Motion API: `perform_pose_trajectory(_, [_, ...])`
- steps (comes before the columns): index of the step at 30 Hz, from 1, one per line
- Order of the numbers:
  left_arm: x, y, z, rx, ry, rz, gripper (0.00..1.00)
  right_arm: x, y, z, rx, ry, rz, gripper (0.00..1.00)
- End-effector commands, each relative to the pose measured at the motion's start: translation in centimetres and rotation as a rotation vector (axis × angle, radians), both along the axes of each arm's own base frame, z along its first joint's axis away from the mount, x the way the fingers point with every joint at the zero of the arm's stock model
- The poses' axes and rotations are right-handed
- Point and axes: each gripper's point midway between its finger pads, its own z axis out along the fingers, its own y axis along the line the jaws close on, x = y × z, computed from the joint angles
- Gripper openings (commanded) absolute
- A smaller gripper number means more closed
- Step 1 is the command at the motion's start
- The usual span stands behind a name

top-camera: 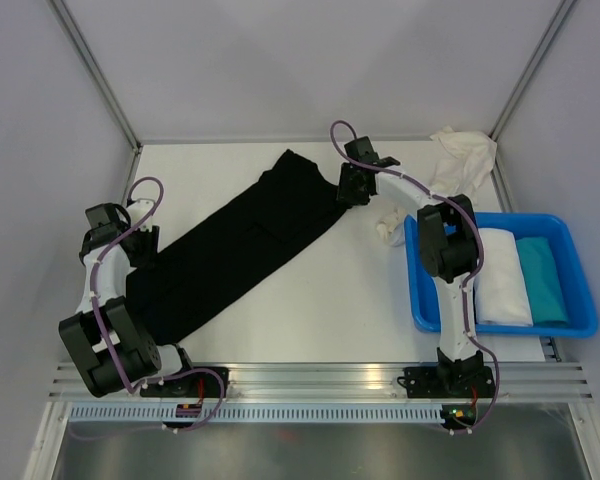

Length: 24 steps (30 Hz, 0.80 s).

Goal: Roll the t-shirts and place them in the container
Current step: Fold the tshirt

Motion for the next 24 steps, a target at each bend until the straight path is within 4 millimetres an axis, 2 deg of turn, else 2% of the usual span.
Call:
perform_pose_trajectory(1, [0.6,0.4,0.8,0.013,-0.022,-0.014,0.49,-0.1,-0.1,-2.7,0.1,0.046,-0.095,0.48])
perform_pose_trajectory(3, [0.5,0.3,0.9,0.016,-0.026,-0.017,0.49,0.1,-0.8,-4.3,0.115,0.061,-0.139,0.48])
perform_pose_trajectory(5, [0.4,0.3,0.8,0.017,-0.025,-0.02,0.49,0.3,-1.0,-5.0,0.134,0.065,-0.176,0.47])
perform_pose_trajectory(8, [0.4,0.2,0.6,0.014,-0.022,-0.023,0.49,0.5,-0.7,-5.9,0.181,0.073,-0.199,0.41])
perform_pose_trajectory(9, [0.4,0.2,0.4,0.01,-0.016,-0.023,0.49,0.9,-0.7,-5.9,0.194,0.058,-0.205,0.27])
perform_pose_trajectory(11, [0.4,0.1,0.3,0.004,-0.012,-0.023,0.49,1.5,-1.1,-6.4,0.205,0.056,-0.227,0.12])
perform_pose_trajectory(12, [0.4,0.1,0.2,0.001,-0.009,-0.026,0.49,2.3,-1.4,-6.5,0.225,0.049,-0.248,0.0])
perform_pose_trajectory(14, [0.4,0.0,0.1,-0.003,-0.008,-0.029,0.49,3.2,-2.0,-6.7,0.241,0.046,-0.267,0.0])
perform_pose_trajectory(16, [0.3,0.0,-0.1,-0.006,-0.002,-0.029,0.49,5.0,-3.0,-6.5,0.257,0.029,-0.293,0.0])
perform_pose_trajectory(17, [0.3,0.0,-0.2,-0.007,0.0,-0.029,0.49,6.3,-3.7,-6.2,0.266,0.011,-0.31,0.01])
perform_pose_trajectory(20, [0.3,0.1,-0.6,-0.006,0.015,-0.025,0.49,8.2,-4.2,-5.3,0.283,-0.018,-0.322,0.0])
perform_pose_trajectory(21, [0.3,0.2,-0.7,-0.006,0.018,-0.023,0.49,9.7,-4.4,-4.5,0.295,-0.046,-0.326,0.0])
perform_pose_trajectory(23, [0.3,0.3,-0.9,-0.005,0.028,-0.017,0.49,11.1,-4.9,-3.9,0.292,-0.063,-0.334,0.0])
perform_pose_trajectory(24, [0.3,0.4,-0.9,-0.003,0.03,-0.016,0.49,12.9,-4.9,-2.9,0.297,-0.105,-0.336,0.0])
